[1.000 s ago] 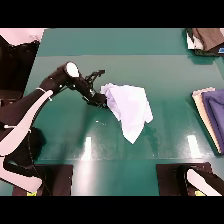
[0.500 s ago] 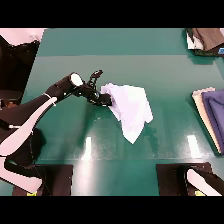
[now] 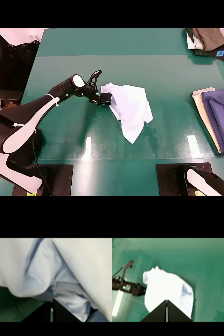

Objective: Fold the shirts.

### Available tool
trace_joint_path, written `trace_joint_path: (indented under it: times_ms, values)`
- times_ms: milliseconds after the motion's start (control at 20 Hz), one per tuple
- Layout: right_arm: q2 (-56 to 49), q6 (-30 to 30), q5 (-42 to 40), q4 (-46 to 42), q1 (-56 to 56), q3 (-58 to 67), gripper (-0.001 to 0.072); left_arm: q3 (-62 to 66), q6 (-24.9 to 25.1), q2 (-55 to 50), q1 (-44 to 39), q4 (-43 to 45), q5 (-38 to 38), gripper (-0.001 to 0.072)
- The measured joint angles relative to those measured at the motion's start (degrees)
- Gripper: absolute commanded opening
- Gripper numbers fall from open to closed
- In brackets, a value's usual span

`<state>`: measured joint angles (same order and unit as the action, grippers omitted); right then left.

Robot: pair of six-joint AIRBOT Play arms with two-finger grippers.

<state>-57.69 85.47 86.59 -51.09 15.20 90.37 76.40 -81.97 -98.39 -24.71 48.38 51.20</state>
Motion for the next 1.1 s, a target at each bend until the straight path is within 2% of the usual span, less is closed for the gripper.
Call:
trace_joint_path:
  times_ms: [200,250,300,350,400,450,500,750,900,1100]
  values:
    - [3.6,0.0,-2.3,-2.7,-8.9,-14.2,0.0021,3.7,0.9,1.7,0.0,5.0,2.9,0.0025]
    - [4.8,0.4,-4.5,-3.7,-12.1,-19.3,0.018,4.6,1.0,2.6,-0.1,6.9,3.7,0.0025]
    - [6.1,0.7,-7.7,-4.5,-15.7,-25.1,0.054,5.4,1.2,3.6,0.0,9.0,4.6,0.0025]
    - [7.0,0.9,-11.2,-4.7,-19.0,-30.5,0.072,5.9,1.5,4.7,0.0,10.6,5.3,0.0025]
    - [7.6,1.0,-15.0,-4.5,-22.6,-36.2,0.0656,6.3,1.9,5.7,0.0,11.8,5.8,0.0026]
    - [7.7,1.5,-18.5,-3.8,-26.1,-41.2,0.0534,6.6,2.2,6.4,0.0,13.1,6.5,0.0026]
    - [7.1,2.3,-21.6,-2.9,-29.2,-45.2,0.0467,6.8,2.4,7.1,0.0,14.1,7.1,0.0025]
    - [-1.6,5.7,-35.0,-0.2,-44.5,-54.4,0.0458,7.3,2.8,8.4,0.0,16.7,9.7,0.0026]
    - [-8.6,7.8,-40.4,0.2,-50.4,-52.5,0.0458,7.3,2.9,8.7,0.0,17.8,11.2,0.0026]
    - [-15.9,10.2,-43.3,1.2,-53.4,-48.1,0.0458,7.3,3.0,8.7,0.0,19.7,13.2,0.0026]
